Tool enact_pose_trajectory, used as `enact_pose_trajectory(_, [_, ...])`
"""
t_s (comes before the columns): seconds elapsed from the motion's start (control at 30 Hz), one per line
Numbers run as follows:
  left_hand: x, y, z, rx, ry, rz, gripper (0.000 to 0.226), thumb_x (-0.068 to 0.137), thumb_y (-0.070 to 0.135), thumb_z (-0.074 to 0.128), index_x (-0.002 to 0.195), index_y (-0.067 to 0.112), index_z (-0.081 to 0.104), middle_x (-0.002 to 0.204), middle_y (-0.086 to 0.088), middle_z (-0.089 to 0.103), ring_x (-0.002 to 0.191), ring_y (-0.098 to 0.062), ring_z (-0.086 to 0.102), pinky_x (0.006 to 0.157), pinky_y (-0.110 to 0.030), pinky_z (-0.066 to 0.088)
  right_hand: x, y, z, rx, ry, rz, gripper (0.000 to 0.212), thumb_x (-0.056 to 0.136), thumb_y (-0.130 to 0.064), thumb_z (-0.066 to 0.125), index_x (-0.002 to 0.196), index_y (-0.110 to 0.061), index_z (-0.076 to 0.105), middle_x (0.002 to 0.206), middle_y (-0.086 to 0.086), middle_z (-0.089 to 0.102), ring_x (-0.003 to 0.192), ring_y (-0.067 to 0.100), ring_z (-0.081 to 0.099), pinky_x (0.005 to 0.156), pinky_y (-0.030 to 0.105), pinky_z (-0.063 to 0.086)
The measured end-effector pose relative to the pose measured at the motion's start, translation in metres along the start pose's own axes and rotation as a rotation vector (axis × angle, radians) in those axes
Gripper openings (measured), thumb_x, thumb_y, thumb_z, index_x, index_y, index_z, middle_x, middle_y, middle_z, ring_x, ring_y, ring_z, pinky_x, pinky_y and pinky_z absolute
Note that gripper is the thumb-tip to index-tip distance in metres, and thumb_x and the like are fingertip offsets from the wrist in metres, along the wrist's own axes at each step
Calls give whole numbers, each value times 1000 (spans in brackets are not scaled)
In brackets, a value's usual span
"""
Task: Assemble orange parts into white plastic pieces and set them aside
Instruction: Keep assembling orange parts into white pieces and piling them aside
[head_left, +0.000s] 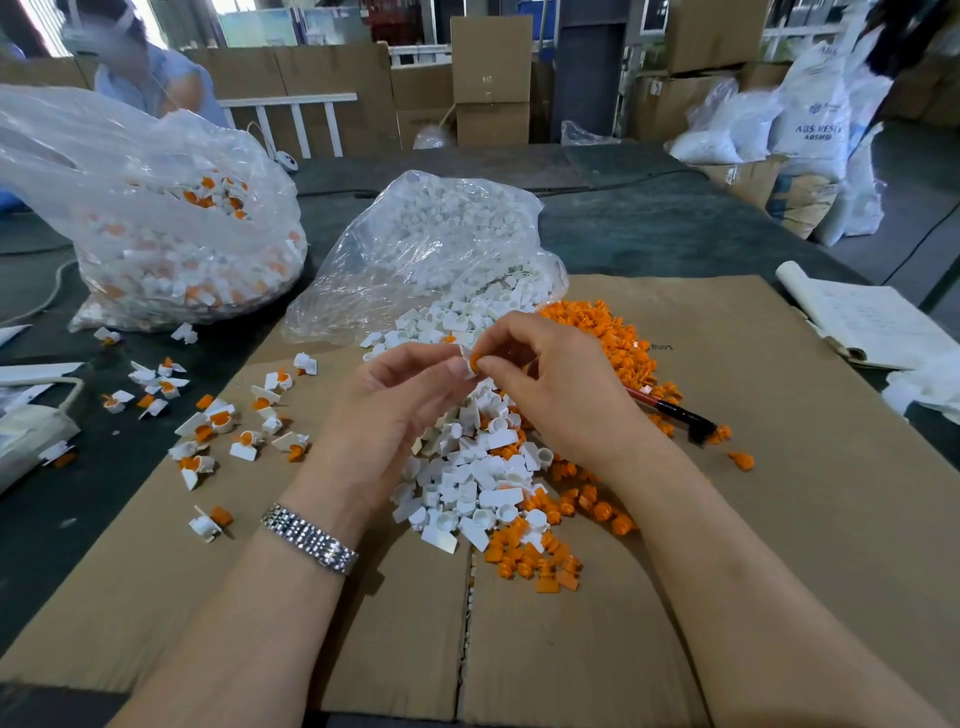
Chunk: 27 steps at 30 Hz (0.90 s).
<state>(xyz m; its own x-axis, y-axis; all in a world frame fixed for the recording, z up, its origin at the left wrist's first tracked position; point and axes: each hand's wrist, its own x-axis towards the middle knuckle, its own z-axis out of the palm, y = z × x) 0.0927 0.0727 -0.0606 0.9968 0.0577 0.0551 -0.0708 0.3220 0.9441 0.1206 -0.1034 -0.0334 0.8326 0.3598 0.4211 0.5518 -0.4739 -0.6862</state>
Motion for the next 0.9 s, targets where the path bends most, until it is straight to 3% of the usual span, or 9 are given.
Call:
enact_pose_trajectory(0.07, [0, 2, 2, -105, -19, -51, 9, 81, 5, 77, 88, 7, 81, 102, -16, 78, 104, -28, 75, 92, -30, 59, 0, 0, -1, -4, 8, -23, 6, 97, -17, 63, 100, -17, 69, 92, -7, 64, 82, 3, 57, 73, 12, 43])
enact_pose_trajectory(0.2, [-2, 5, 2, -164, -14, -115, 14, 77, -4, 71, 80, 6, 80, 98, -17, 78, 98, -28, 77, 81, -26, 61, -1, -1, -1, -30, 0, -66, 6, 96, -15, 64, 98, -16, 69, 93, -5, 64, 84, 6, 57, 74, 12, 42])
enact_pose_trajectory(0.37, [-1, 6, -1, -185, -35, -206, 31, 76, -9, 71, 107, -8, 71, 108, -25, 75, 99, -30, 77, 75, -25, 62, -1, -1, -2, -49, -13, -70, 6, 96, -13, 65, 98, -15, 70, 95, -6, 64, 82, 3, 56, 74, 12, 42])
enact_pose_trajectory(0.53, [-1, 2, 0, 72, 14, -18, 27, 69, 4, 80, 95, 8, 79, 100, -16, 78, 94, -27, 77, 87, -32, 62, 0, -3, -1, -10, -14, 32, 6, 95, -18, 66, 98, -18, 71, 91, -9, 65, 77, 1, 59, 71, 14, 47])
enact_pose_trajectory(0.67, [-4, 0, 2, 247, 5, 102, 25, 72, 14, 83, 96, 19, 81, 102, -8, 79, 97, -24, 76, 84, -26, 60, 1, -2, -3, 160, -5, 152, 4, 92, -16, 69, 94, -17, 73, 78, -6, 68, 67, 3, 62, 62, 15, 51])
enact_pose_trajectory(0.8, [-3, 1, 4, 88, -16, 56, 23, 73, 7, 80, 95, 13, 81, 103, -14, 79, 97, -27, 77, 83, -25, 59, 0, -1, -6, 278, -43, 152, 9, 92, -13, 70, 101, -16, 71, 87, 6, 71, 80, 18, 71, 76, 28, 60])
enact_pose_trajectory(0.9, [-2, 3, 2, -35, -30, 6, 22, 73, 2, 77, 92, 12, 82, 101, -15, 79, 96, -26, 77, 83, -26, 60, -2, -1, -8, 281, -76, 94, 16, 92, -11, 70, 107, -18, 72, 86, 4, 71, 79, 15, 71, 79, 30, 60])
